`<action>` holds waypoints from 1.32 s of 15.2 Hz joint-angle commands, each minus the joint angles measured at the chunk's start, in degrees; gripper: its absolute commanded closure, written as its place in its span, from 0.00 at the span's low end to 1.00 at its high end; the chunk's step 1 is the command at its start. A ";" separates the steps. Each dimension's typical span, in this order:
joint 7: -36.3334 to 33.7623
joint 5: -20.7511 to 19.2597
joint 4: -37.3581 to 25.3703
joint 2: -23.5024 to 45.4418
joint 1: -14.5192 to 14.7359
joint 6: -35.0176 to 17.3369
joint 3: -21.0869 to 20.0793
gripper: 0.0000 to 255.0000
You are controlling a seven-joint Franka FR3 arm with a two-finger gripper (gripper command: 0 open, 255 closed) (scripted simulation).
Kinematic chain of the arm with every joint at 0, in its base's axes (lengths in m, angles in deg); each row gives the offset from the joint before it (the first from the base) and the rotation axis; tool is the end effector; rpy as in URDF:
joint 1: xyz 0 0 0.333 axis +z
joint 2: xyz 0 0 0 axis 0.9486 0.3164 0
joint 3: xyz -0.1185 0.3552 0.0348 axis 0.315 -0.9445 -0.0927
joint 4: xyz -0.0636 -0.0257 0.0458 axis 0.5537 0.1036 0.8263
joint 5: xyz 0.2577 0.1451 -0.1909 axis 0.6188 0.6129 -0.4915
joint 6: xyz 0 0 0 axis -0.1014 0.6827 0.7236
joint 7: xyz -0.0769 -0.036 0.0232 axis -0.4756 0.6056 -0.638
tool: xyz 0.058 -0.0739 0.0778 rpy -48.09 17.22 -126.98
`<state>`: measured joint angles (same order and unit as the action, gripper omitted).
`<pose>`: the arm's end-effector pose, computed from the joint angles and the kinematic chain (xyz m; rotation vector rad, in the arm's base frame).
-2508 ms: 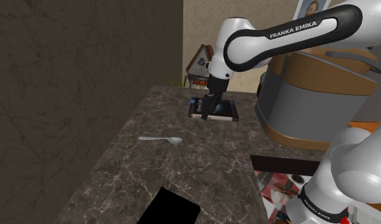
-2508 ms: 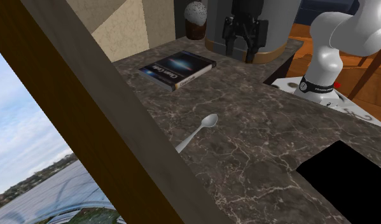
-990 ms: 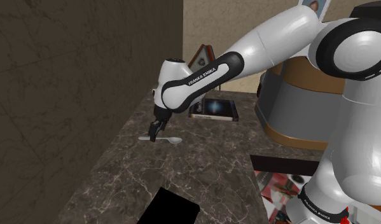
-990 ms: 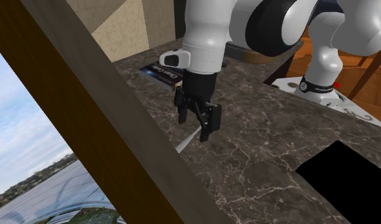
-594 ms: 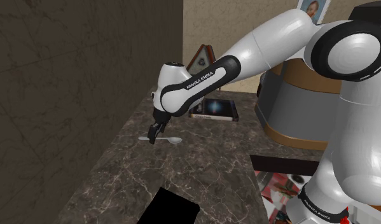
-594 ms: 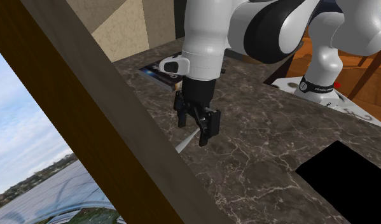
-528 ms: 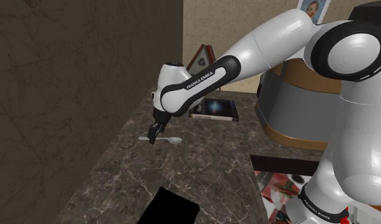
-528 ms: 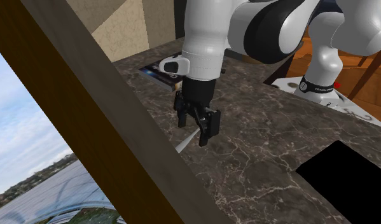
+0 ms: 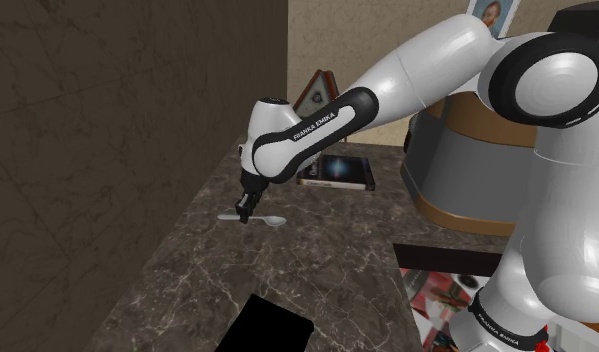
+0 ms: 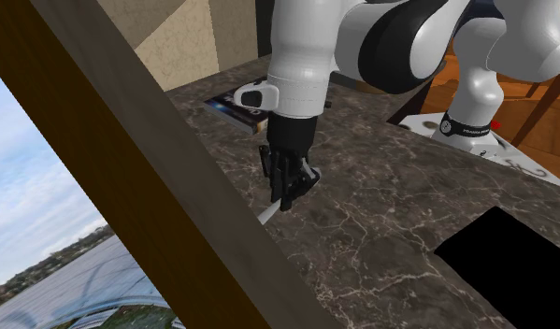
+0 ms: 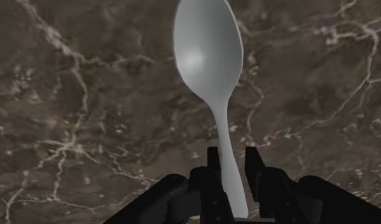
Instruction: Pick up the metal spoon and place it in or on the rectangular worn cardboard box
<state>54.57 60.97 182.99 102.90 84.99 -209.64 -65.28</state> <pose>0.5742 0.2309 0.4029 -2.8721 -0.7013 -0.2810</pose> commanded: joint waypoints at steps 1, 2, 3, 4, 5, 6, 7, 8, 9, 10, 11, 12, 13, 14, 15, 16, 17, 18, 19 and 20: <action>0.00 0.00 0.00 0.00 0.00 0.00 0.00 1.00; 0.00 0.00 0.00 0.00 0.00 0.00 0.00 1.00; 0.00 0.00 0.00 0.00 0.00 0.00 0.00 1.00; 0.00 0.00 -0.01 0.01 0.00 0.00 0.00 1.00; -0.09 -0.02 -0.21 -0.44 -0.01 0.64 0.00 1.00; -0.19 -0.04 -0.42 -0.88 -0.03 1.29 0.01 1.00; -0.28 -0.06 -0.65 -1.31 -0.05 1.94 0.01 1.00; -0.37 -0.08 -0.89 -1.73 -0.06 2.60 0.02 1.00; -0.46 -0.10 -1.15 -2.14 -0.08 3.26 0.02 1.00; -0.55 -0.12 -1.44 -2.52 -0.09 3.93 0.03 1.00; -0.64 -0.14 -1.72 -2.91 -0.11 4.59 0.03 1.00; -0.73 -0.16 -2.02 -3.29 -0.13 5.26 0.04 1.00; -0.82 -0.19 -2.33 -3.66 -0.14 5.93 0.04 1.00; -0.91 -0.21 -2.65 -4.02 -0.16 6.60 0.05 1.00; -1.00 -0.23 -2.98 -4.37 -0.17 7.28 0.06 1.00; -1.09 -0.26 -3.32 -4.71 -0.19 7.96 0.06 1.00; -1.18 -0.28 -3.68 -5.04 -0.20 8.64 0.07 1.00; -1.27 -0.30 -4.05 -5.36 -0.22 9.32 0.08 1.00; -1.37 -0.33 -4.44 -5.66 -0.23 10.01 0.08 1.00; -1.46 -0.36 -4.84 -5.96 -0.24 10.70 0.09 1.00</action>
<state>53.32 60.67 178.56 97.37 84.71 -199.77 -65.17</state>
